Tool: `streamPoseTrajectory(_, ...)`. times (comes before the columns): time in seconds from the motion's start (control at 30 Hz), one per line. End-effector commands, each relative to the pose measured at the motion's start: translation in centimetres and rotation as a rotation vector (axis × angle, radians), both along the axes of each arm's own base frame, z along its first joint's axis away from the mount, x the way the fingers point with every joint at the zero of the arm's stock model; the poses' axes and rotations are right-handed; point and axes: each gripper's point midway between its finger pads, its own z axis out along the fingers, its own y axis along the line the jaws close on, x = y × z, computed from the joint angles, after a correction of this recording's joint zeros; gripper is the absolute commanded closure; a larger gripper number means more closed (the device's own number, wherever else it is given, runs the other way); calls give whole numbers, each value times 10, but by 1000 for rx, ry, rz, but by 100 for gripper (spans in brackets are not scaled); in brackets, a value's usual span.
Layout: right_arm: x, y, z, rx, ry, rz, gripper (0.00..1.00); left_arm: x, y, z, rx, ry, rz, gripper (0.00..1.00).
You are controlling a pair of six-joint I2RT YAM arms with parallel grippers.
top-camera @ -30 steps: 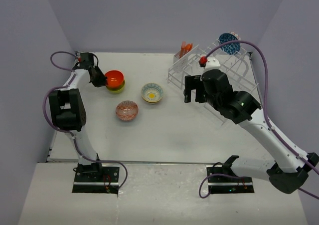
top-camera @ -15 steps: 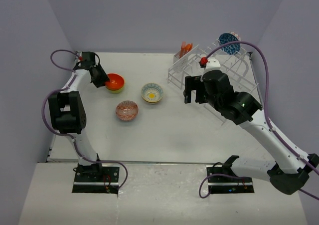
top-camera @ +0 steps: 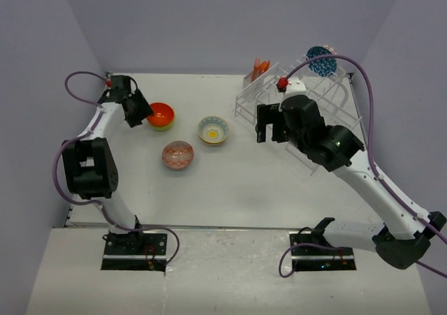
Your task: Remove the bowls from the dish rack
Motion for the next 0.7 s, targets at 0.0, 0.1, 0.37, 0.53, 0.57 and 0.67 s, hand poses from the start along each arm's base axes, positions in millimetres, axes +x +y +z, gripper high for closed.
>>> streamPoseTrajectory(0.0, 15, 0, 29, 10, -78, -22, 1, -6, -3, 29, 9, -69, -22, 42)
streamPoseTrajectory(0.1, 35, -13, 44, -43, -112, -75, 1, -23, -5, 71, 53, -156, -46, 21)
streamPoseTrajectory(0.37, 99, -111, 93, -426, -218, -410, 1, -129, -40, 189, 167, -513, -164, 0)
streamPoseTrajectory(0.53, 157, -158, 99, -709, -184, -492, 1, -170, -30, 174, 252, -604, -190, 0)
streamPoseTrajectory(0.57, 163, -168, 101, -743, -183, -518, 1, -173, -32, 167, 252, -591, -193, 0)
streamPoseTrajectory(0.67, 180, -183, 103, -919, -212, -503, 1, -177, -39, 139, 249, -544, -230, 0)
